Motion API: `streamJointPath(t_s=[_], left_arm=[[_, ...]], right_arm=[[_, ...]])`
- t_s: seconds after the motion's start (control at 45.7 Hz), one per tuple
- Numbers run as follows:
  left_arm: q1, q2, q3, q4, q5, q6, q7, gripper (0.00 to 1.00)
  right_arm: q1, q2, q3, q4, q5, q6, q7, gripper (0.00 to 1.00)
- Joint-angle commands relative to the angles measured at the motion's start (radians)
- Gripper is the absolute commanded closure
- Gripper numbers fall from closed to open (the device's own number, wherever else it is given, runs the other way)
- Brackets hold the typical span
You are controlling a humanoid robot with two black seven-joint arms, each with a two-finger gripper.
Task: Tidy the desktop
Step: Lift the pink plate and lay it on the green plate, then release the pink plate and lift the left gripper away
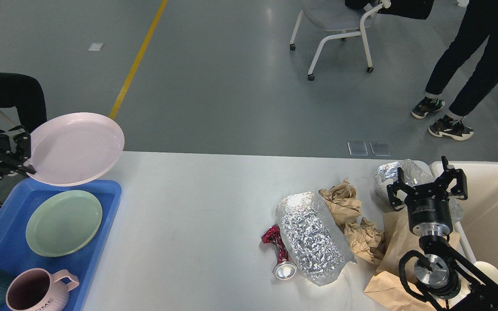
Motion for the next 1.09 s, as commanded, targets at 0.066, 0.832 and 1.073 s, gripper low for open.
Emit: streamJointPath(t_s=[0.066,0.832,1.073], left_arm=[[0.305,0.123,-0.090,0.248,0.006,0.006,0.015,1.00],[0.832,0.137,-0.520,0.449,0.101,0.262,0.053,1.00],[0.870,0.108,-0.546,0.465,0.105,0.284,0.056,1.00]], right_arm=[[0.000,0.000,0.000,-0.001,0.000,0.000,0.000,0.00],[0.000,0.000,0.000,-0.001,0.000,0.000,0.000,0.00],[0.000,0.000,0.000,-0.001,0.000,0.000,0.000,0.00]])
